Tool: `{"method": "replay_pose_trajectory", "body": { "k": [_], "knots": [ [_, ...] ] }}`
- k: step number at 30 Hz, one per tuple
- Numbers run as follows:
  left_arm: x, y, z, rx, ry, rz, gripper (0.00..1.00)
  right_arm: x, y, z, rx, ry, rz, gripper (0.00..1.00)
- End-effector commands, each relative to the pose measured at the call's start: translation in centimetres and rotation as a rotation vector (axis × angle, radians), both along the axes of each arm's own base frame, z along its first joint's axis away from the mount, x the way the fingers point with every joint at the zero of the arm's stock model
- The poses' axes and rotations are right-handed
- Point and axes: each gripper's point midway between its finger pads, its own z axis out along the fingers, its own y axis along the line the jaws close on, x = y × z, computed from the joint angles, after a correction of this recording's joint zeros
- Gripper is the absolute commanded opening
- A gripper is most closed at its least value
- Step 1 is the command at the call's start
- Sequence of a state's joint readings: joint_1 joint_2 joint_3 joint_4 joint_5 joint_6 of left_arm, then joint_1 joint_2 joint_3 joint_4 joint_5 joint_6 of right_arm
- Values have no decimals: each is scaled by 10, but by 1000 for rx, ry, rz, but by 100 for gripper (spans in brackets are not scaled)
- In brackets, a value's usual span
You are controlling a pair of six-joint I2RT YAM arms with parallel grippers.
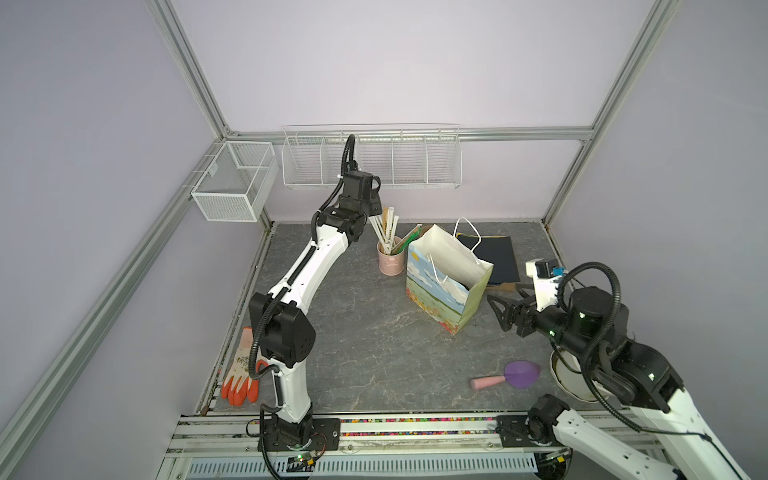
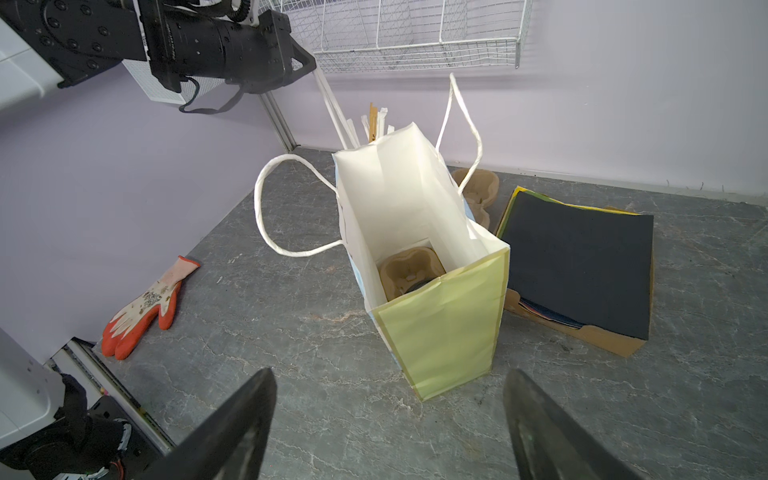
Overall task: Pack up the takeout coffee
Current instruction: 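Close the left gripper on a white wrapped straw in the pink cup, then pull the white straw up out of the pink cup with the left gripper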
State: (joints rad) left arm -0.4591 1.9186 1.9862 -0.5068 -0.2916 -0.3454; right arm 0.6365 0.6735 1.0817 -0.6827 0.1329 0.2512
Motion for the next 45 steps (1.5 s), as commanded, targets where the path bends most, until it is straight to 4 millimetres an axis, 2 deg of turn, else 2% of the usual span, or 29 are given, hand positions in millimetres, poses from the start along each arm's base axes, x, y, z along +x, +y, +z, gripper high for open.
{"method": "replay_pose_trajectory", "body": {
  "k": [1, 6, 11, 14, 21, 27, 32, 37, 45],
  "knots": [
    [4, -3, -5, -10, 5, 10, 0, -3, 1, 7, 28, -9, 10, 88],
    [4, -13, -34, 9, 50, -3, 0, -4, 2, 5, 33, -2, 17, 88],
    [4, -15, -62, 13, 82, 3, 0, -4, 1, 3, 29, 0, 16, 88],
    [5, -15, -70, 13, 93, 7, 0, -5, 2, 2, 30, 2, 17, 88],
    [3, -15, -57, -11, 63, 4, 0, -5, 1, 1, 28, 1, 17, 88],
    [-1, -16, -71, -5, 88, 0, 9, -5, 2, 0, 32, 3, 18, 88],
    [-1, -16, -77, -7, 97, 1, 11, -7, 0, 0, 32, 1, 16, 88],
    [-2, -15, -71, -16, 85, 2, 0, -7, 0, 0, 33, 3, 17, 88],
    [-4, -14, -69, -21, 82, 3, 0, -7, 1, -2, 33, 7, 19, 88]
  ]
}}
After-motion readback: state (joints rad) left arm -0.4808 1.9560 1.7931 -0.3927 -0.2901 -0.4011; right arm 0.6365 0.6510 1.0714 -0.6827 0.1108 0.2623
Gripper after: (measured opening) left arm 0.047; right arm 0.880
